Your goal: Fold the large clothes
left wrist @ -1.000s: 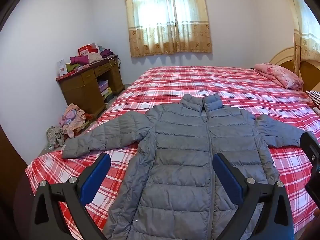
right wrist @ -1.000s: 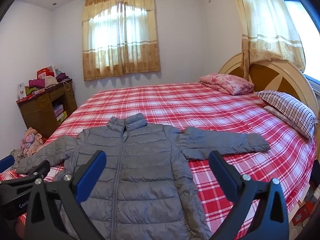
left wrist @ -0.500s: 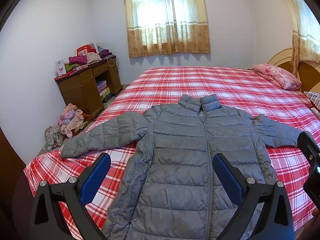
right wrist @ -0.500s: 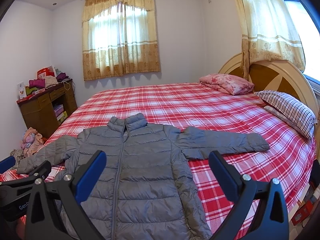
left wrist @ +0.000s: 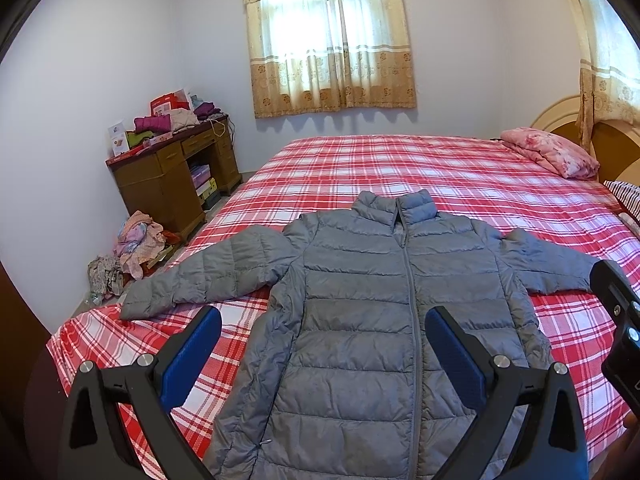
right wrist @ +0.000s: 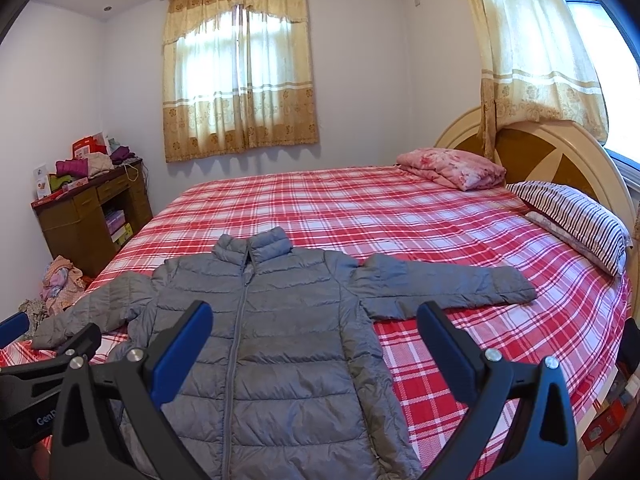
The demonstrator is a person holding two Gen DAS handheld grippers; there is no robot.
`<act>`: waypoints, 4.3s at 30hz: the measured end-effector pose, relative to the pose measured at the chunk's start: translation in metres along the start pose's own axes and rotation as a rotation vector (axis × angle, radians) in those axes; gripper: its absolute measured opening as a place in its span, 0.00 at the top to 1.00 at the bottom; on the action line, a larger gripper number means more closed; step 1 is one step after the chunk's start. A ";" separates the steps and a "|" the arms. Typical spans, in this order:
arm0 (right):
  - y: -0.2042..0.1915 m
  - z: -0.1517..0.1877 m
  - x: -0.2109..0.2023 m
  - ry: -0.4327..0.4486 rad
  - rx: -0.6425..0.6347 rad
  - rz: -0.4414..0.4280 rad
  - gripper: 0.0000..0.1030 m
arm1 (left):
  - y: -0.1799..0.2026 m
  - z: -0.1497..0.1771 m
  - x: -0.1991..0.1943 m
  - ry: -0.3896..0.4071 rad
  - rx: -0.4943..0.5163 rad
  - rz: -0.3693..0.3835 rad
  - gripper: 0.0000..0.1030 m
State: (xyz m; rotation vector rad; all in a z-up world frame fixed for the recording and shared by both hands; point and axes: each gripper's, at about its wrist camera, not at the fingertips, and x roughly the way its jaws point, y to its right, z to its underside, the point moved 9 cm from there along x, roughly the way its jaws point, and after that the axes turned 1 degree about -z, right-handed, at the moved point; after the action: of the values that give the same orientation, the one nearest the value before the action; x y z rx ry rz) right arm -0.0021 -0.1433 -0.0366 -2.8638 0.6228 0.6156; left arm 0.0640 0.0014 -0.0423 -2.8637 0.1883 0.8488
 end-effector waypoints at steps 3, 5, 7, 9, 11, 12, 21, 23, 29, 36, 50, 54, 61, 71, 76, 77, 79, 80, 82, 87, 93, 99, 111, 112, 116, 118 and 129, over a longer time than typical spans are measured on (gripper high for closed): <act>0.000 0.000 0.000 0.001 -0.001 0.002 0.00 | 0.001 0.000 0.000 -0.001 0.005 0.006 0.01; 0.000 0.001 0.000 0.001 0.000 0.003 0.00 | 0.004 -0.001 0.000 0.001 0.009 0.007 0.01; 0.001 0.001 0.001 -0.002 0.001 0.002 0.00 | 0.005 -0.001 0.001 0.000 0.012 0.009 0.01; 0.002 0.002 0.002 -0.006 0.002 0.004 0.00 | 0.005 0.000 0.001 -0.002 0.011 0.012 0.01; 0.002 0.003 0.004 -0.008 0.002 0.003 0.00 | 0.005 0.000 0.003 -0.004 0.011 0.012 0.01; 0.002 0.003 0.004 -0.010 0.002 0.004 0.00 | 0.005 0.000 0.003 -0.004 0.012 0.014 0.01; 0.008 0.004 0.018 -0.032 0.006 0.019 0.00 | 0.015 0.002 0.019 -0.027 0.017 0.055 0.01; 0.009 0.006 0.023 -0.051 0.011 0.017 0.00 | 0.017 0.001 0.024 -0.037 0.023 0.054 0.01; 0.012 0.008 0.034 -0.070 0.022 0.015 0.00 | 0.016 -0.005 0.033 -0.040 0.021 0.050 0.01; 0.006 0.007 0.042 -0.092 0.020 0.012 0.00 | 0.023 -0.006 0.042 -0.052 0.036 0.048 0.01; 0.019 0.006 0.053 -0.103 0.043 0.024 0.00 | 0.030 -0.008 0.058 -0.078 0.038 0.080 0.01; 0.052 0.004 0.055 -0.061 0.065 0.047 0.00 | 0.026 -0.006 0.072 -0.106 0.005 0.169 0.01; 0.180 0.008 0.096 -0.118 0.219 0.176 0.15 | -0.009 -0.018 0.116 -0.130 -0.119 0.198 0.01; 0.418 0.069 0.161 -0.212 0.715 0.421 0.25 | -0.046 -0.032 0.176 -0.121 -0.134 0.047 0.01; 0.445 0.099 0.183 -0.227 0.847 0.450 0.26 | -0.044 -0.011 0.196 -0.147 -0.215 0.093 0.01; 0.444 0.098 0.190 -0.233 0.847 0.450 0.26 | -0.041 -0.009 0.199 -0.141 -0.213 0.091 0.01; 0.447 0.099 0.205 -0.252 0.839 0.456 0.26 | -0.033 -0.008 0.204 -0.134 -0.174 0.073 0.01; 0.449 0.100 0.212 -0.261 0.836 0.465 0.26 | -0.031 -0.007 0.206 -0.135 -0.155 0.064 0.01; 0.450 0.097 0.216 -0.247 0.812 0.512 0.26 | -0.027 -0.003 0.211 -0.140 -0.131 0.055 0.01; 0.460 0.100 0.229 -0.264 0.754 0.576 0.57 | -0.029 0.009 0.216 -0.147 -0.121 0.045 0.01; 0.452 0.072 0.225 -0.206 0.664 0.506 0.87 | -0.026 0.026 0.221 -0.168 -0.078 0.032 0.01; 0.375 -0.014 0.198 -0.076 0.412 0.375 0.88 | -0.037 0.032 0.208 -0.138 -0.068 0.017 0.01; 0.056 -0.072 0.189 -0.047 0.032 -0.140 0.88 | -0.095 0.053 0.176 -0.100 -0.126 -0.049 0.01; 0.022 -0.067 0.192 -0.052 0.001 -0.180 0.88 | -0.098 0.055 0.174 -0.098 -0.132 -0.051 0.01; -0.069 -0.042 0.206 -0.103 -0.061 -0.306 0.88 | -0.124 0.061 0.172 -0.094 -0.145 -0.084 0.01; -0.112 -0.027 0.215 -0.113 -0.113 -0.343 0.88 | -0.138 0.062 0.171 -0.091 -0.171 -0.092 0.01; -0.242 0.056 0.267 -0.277 -0.155 -0.544 0.76 | -0.183 0.061 0.177 -0.085 -0.228 -0.125 0.01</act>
State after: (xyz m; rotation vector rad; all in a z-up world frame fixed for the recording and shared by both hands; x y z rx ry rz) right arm 0.3024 -0.0099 -0.1868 -2.8110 -0.2498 0.9598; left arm 0.2089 0.1775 -0.1706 -2.9988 -0.1040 1.0250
